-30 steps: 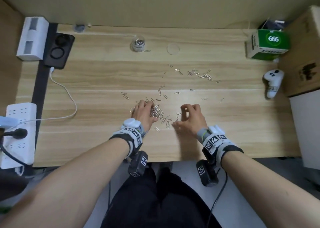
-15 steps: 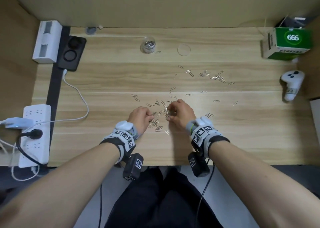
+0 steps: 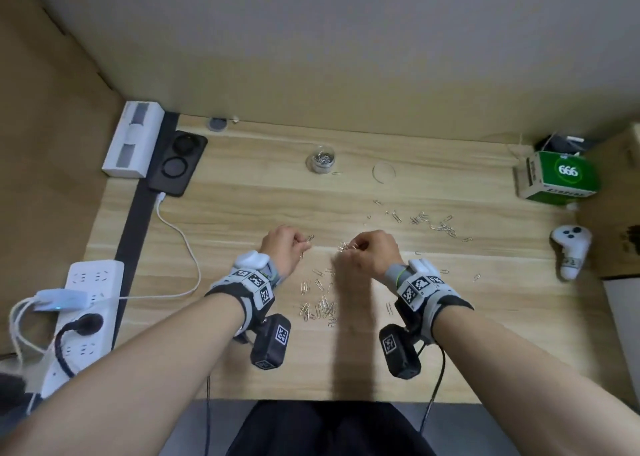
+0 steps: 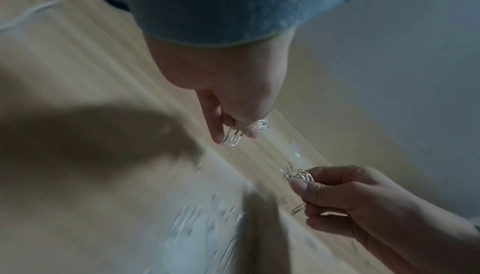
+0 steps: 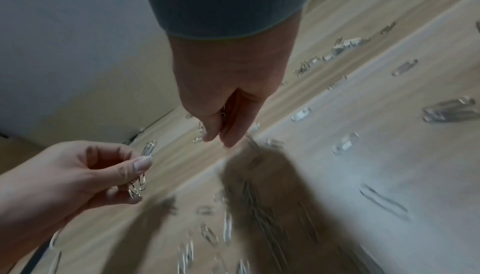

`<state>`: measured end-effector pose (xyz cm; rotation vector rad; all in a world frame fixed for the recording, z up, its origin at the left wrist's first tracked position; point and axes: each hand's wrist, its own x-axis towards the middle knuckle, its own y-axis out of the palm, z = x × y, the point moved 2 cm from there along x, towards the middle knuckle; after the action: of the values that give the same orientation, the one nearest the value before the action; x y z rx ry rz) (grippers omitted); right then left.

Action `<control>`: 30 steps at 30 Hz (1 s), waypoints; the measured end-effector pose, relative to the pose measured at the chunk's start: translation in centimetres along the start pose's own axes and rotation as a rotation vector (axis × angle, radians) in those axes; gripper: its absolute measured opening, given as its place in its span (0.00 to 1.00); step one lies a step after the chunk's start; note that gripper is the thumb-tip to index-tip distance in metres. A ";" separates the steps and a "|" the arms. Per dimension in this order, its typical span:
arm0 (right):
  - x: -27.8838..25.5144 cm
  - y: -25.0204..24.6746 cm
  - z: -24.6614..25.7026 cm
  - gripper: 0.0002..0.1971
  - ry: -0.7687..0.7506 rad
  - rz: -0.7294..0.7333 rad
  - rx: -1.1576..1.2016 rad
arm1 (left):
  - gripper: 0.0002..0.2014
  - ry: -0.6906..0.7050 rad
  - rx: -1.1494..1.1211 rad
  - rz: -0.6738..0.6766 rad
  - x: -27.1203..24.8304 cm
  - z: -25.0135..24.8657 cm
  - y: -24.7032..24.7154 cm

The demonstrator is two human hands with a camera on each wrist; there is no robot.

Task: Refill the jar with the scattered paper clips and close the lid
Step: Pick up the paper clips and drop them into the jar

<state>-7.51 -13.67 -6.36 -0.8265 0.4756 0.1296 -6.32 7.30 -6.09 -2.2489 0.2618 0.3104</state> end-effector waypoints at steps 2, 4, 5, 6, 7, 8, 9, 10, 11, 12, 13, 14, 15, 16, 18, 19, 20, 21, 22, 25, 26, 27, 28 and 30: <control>1.3 -1.8 1.2 0.08 0.012 -0.024 0.054 | 0.07 0.021 -0.031 -0.022 1.9 -1.2 -1.3; 2.7 -3.4 2.4 0.07 0.024 -0.041 0.118 | 0.06 0.035 -0.054 -0.032 3.8 -2.6 -2.5; 3.3 -4.0 2.8 0.07 0.029 -0.048 0.163 | 0.06 0.038 -0.065 -0.037 4.4 -3.3 -2.9; 4.1 -4.8 3.5 0.07 0.036 -0.056 0.215 | 0.06 0.041 -0.083 -0.045 5.5 -3.8 -3.4; 4.9 -5.4 4.1 0.07 0.044 -0.063 0.265 | 0.06 0.043 -0.103 -0.052 6.5 -4.3 -3.8; 5.7 -5.7 4.4 0.07 0.053 -0.069 0.303 | 0.06 0.039 -0.127 -0.059 7.6 -4.7 -4.1; 6.8 -6.0 4.6 0.08 0.061 -0.073 0.324 | 0.06 0.034 -0.141 -0.067 8.9 -5.2 -4.3; 7.8 -6.3 4.7 0.08 0.069 -0.076 0.340 | 0.06 0.029 -0.148 -0.074 10.3 -5.7 -4.5; 8.6 -6.4 4.7 0.08 0.080 -0.079 0.354 | 0.06 0.023 -0.148 -0.077 11.5 -6.0 -4.5; 9.4 -6.5 4.5 0.08 0.093 -0.078 0.371 | 0.06 0.021 -0.145 -0.077 12.8 -6.3 -4.4; 10.2 -6.5 4.3 0.07 0.110 -0.073 0.386 | 0.06 0.017 -0.143 -0.074 14.0 -6.6 -4.2; 11.2 -6.4 3.8 0.07 0.127 -0.066 0.393 | 0.06 0.014 -0.142 -0.071 15.4 -6.9 -4.0; 12.2 -6.3 3.3 0.07 0.143 -0.059 0.391 | 0.06 0.008 -0.140 -0.070 16.8 -7.1 -3.7; 12.4 -6.2 3.1 0.07 0.150 -0.056 0.388 | 0.06 0.002 -0.134 -0.074 17.6 -7.2 -3.6; 13.1 -5.9 2.7 0.08 0.160 -0.053 0.408 | 0.05 0.000 -0.111 -0.099 19.3 -7.5 -3.5; 13.7 -5.8 2.4 0.08 0.171 -0.055 0.413 | 0.05 0.003 -0.096 -0.106 20.3 -7.6 -3.2; 14.2 -5.7 2.1 0.09 0.179 -0.055 0.414 | 0.05 0.013 -0.076 -0.110 21.1 -7.7 -3.0; 14.6 -5.6 2.0 0.09 0.188 -0.051 0.413 | 0.05 0.023 -0.053 -0.109 21.6 -7.7 -2.8; 14.9 -5.5 1.8 0.10 0.190 -0.047 0.417 | 0.05 0.032 -0.034 -0.106 22.0 -7.6 -2.7; 15.3 -5.3 1.9 0.09 0.187 -0.034 0.433 | 0.05 0.060 -0.004 -0.073 22.4 -7.5 -2.4; 15.4 -5.3 2.1 0.09 0.186 -0.034 0.432 | 0.04 0.068 0.001 -0.052 22.4 -7.5 -2.3; 15.4 -5.3 2.3 0.09 0.185 -0.034 0.425 | 0.03 0.071 0.012 -0.030 22.4 -7.6 -2.3; 15.5 -5.4 2.3 0.09 0.184 -0.038 0.418 | 0.01 0.076 0.031 -0.008 22.4 -7.7 -2.3; 15.6 -5.7 2.5 0.09 0.178 -0.036 0.410 | 0.02 0.081 0.057 0.024 22.3 -7.7 -2.3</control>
<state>8.92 -16.75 -8.17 -0.4444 0.6292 -0.0755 16.53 0.93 -6.48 -2.2062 0.3366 0.2221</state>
